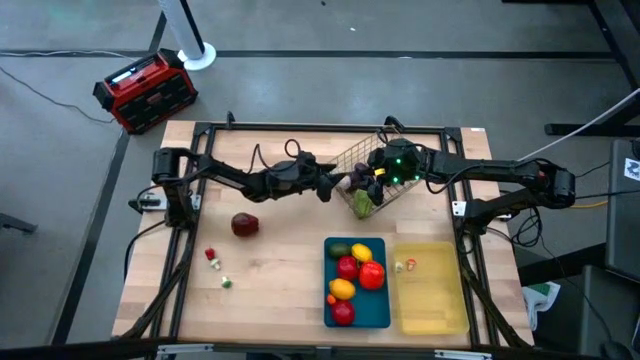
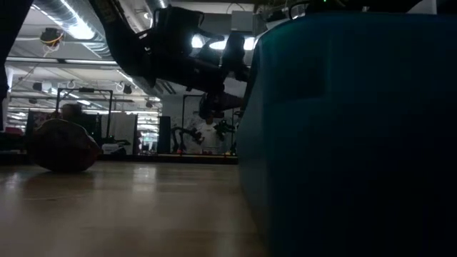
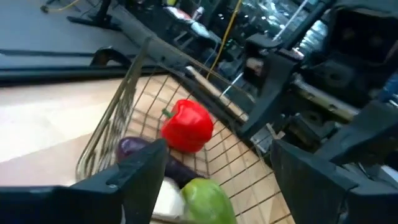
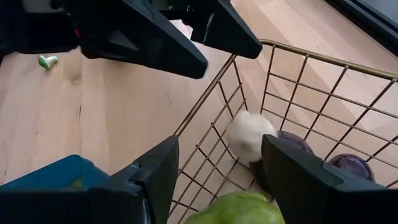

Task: Sort produce into baskets
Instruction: Put the top green mushroom into the yellow bin

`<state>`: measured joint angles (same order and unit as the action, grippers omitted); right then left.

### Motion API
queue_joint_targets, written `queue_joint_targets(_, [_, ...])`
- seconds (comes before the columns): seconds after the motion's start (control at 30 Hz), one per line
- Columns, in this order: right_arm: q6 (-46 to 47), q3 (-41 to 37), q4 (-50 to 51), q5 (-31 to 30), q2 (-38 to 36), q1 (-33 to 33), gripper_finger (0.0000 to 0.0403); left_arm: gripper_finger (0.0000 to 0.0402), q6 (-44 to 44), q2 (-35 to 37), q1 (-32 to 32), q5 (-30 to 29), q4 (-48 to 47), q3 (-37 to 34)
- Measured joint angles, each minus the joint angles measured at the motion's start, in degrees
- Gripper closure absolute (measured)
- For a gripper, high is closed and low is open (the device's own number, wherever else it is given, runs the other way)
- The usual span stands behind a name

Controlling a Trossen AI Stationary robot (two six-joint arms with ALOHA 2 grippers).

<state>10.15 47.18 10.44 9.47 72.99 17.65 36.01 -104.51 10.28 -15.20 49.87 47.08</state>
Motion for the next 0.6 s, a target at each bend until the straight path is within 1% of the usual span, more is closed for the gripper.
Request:
queue_joint_targets(0.13, [0.0,0.0,0.0,0.0,0.0,0.0,0.0175,0.0109,-2.7,1.1,0.0,1.4,-0.4,0.1])
queue_joint_targets(0.2, [0.0,0.0,0.1,0.0,0.0,0.0,0.0175,0.0107,-4.6,2.7,0.0,2.6,-1.8,0.1])
queue_joint_targets(0.3, [0.0,0.0,0.1,0.0,0.0,0.0,0.0175,0.0107,-8.0,6.6,0.0,6.9,-6.8,0.1])
queue_joint_targets(0.43, [0.0,0.0,0.1,0.0,0.0,0.0,0.0175,0.0107,-10.4,14.0,-0.1,15.5,-20.7,0.1])
queue_joint_targets(0.53, [0.0,0.0,0.1,0.0,0.0,0.0,0.0175,0.0107,-9.7,20.4,-0.9,21.9,-34.9,0.1])
queue_joint_targets(0.6, [0.0,0.0,0.1,0.0,0.0,0.0,0.0175,0.0107,-9.5,24.6,-2.0,24.7,-45.0,0.1])
